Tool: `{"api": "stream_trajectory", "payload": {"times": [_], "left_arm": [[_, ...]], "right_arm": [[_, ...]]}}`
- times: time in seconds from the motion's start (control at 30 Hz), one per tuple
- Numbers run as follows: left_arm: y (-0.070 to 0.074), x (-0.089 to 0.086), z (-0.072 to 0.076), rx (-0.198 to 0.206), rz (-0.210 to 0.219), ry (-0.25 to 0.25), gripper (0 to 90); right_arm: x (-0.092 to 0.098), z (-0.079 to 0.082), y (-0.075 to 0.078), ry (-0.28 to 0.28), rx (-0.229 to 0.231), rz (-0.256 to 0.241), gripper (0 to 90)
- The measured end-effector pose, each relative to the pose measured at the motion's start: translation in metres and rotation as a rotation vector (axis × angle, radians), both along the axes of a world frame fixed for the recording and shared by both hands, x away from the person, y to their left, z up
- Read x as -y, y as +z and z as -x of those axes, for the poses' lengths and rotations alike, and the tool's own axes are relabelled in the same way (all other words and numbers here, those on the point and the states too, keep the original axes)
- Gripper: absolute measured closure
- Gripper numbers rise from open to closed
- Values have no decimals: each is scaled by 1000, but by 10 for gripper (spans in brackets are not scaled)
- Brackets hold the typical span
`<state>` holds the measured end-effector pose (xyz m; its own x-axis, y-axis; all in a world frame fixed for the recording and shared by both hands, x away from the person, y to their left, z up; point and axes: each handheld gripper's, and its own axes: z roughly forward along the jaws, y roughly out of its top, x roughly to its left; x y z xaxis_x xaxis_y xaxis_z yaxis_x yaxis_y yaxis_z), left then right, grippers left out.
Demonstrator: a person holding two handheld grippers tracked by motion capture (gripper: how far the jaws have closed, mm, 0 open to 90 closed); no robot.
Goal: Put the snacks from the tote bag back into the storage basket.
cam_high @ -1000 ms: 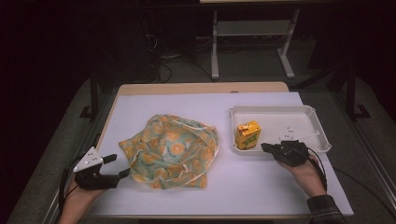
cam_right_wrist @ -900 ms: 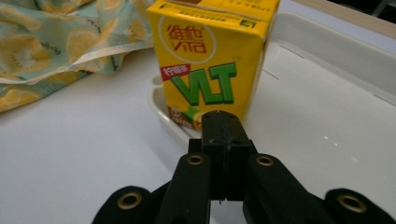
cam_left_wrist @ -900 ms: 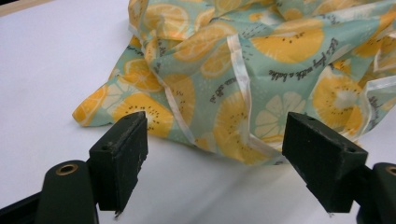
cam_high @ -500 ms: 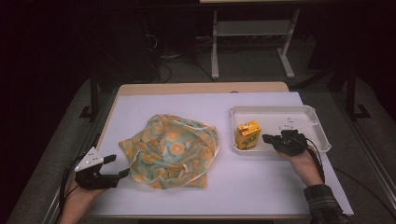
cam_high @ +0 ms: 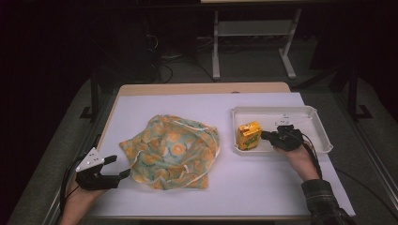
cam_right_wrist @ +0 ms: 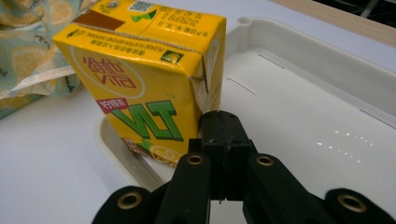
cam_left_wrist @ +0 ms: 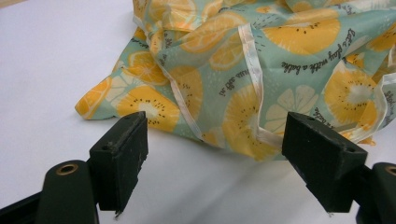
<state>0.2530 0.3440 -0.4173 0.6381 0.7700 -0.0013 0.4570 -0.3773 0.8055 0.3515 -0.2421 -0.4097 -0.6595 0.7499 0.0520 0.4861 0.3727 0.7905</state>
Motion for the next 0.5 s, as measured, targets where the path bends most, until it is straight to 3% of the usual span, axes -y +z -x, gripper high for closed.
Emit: {"api": "stream_trajectory", "payload": {"times": [0.5], "left_arm": [[1,-1,0,-1,-4,-4,222]], "right_arm": [[-3,8,1,24,-5,12,898]]}}
